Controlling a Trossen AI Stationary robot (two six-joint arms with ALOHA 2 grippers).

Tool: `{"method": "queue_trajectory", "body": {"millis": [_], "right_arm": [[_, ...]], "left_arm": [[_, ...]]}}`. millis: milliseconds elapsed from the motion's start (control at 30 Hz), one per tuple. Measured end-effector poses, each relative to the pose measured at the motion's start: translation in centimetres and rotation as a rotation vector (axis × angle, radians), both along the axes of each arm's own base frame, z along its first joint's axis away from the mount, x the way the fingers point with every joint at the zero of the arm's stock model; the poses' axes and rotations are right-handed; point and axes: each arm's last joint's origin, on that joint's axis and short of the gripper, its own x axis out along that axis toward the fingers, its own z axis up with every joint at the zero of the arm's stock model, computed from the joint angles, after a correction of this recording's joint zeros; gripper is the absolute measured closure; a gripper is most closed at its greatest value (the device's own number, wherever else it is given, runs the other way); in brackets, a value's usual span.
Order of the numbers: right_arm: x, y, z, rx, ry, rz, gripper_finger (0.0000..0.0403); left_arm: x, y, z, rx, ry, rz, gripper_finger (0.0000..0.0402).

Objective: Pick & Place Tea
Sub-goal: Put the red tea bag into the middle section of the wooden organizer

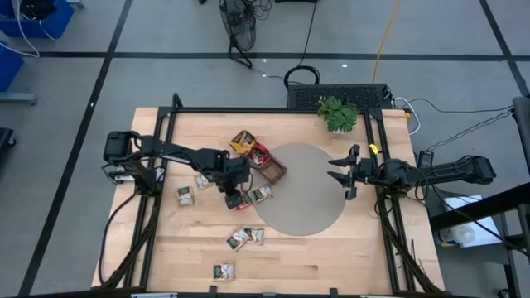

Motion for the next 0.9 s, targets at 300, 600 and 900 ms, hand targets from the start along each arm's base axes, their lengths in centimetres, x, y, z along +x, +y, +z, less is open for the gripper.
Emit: {"method": "queue_trajectory", "body": {"millis": [300,600,900], "right_arm": [[0.0,0.0,0.0,0.0,0.0,0.0,0.0248],[0.0,0.0,0.0,0.0,0.0,0.0,0.0248],[0.0,0.0,0.0,0.0,-0.001,0.0,0.0248]], "left_arm": [[-0.3,0.1,-0.1,-0.033,0.049,0.047,0.0113],[0.1,-0.2,-1.5,0.022,0.105,0.105,0.0141],[0.5,-1.4,-1.8,-0.042,0.086,0.05,0.0181]]}}
